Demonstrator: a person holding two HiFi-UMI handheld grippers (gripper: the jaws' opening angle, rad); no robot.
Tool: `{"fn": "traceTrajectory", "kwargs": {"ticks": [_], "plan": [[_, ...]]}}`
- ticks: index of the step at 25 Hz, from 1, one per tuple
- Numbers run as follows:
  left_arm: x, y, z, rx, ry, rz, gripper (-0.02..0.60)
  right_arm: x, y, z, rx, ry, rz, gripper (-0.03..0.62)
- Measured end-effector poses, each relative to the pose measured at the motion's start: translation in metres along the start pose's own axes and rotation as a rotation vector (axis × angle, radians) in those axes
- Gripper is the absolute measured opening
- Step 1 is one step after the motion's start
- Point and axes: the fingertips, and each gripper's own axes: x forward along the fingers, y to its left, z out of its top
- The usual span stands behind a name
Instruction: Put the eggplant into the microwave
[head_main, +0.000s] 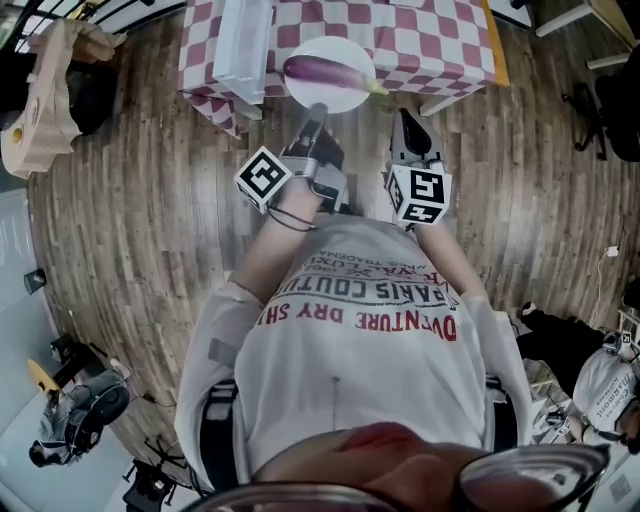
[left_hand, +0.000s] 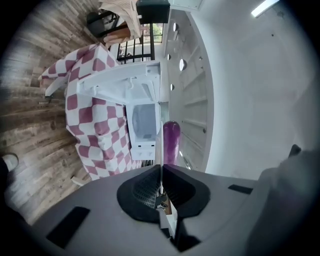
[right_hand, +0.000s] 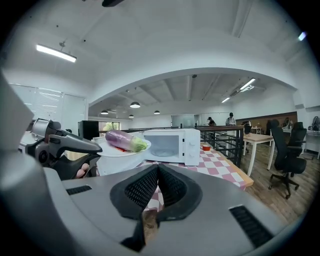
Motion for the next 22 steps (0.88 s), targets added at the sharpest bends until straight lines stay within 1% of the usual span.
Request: {"fn": "traceTrajectory", "kwargs": {"ticks": [2, 5, 8, 12, 18, 22], "plan": [[0.014, 0.004, 0.011, -0.006, 0.005, 0.012, 0.034, 0.018, -0.003, 0.004, 0.005, 0.003, -0.009, 0.026], [0.035, 0.010, 0.018, -0.037, 0.001, 0.013, 0.034, 0.041, -0.012, 0.005, 0.018, 0.009, -0.013, 0.026], [0.051, 0.020, 0.021, -0.035, 0.000, 0.036, 0.034, 0.059, -0.019, 0.001, 0.025, 0.018, -0.006, 0.026], [0.076, 0.021, 0.025, -0.039, -0.010, 0.030, 0.034, 0.084, -0.029, 0.004, 0.028, 0.018, 0.019, 0.026], [0.129, 0.026, 0.042, -0.019, -0.071, 0.060, 0.034, 0.140, -0.062, 0.023, 0.021, 0.005, 0.070, 0.026], [0.171, 0.028, 0.048, -0.019, -0.113, 0.067, 0.034, 0.178, -0.088, 0.036, 0.005, 0.003, 0.114, 0.026]]}}
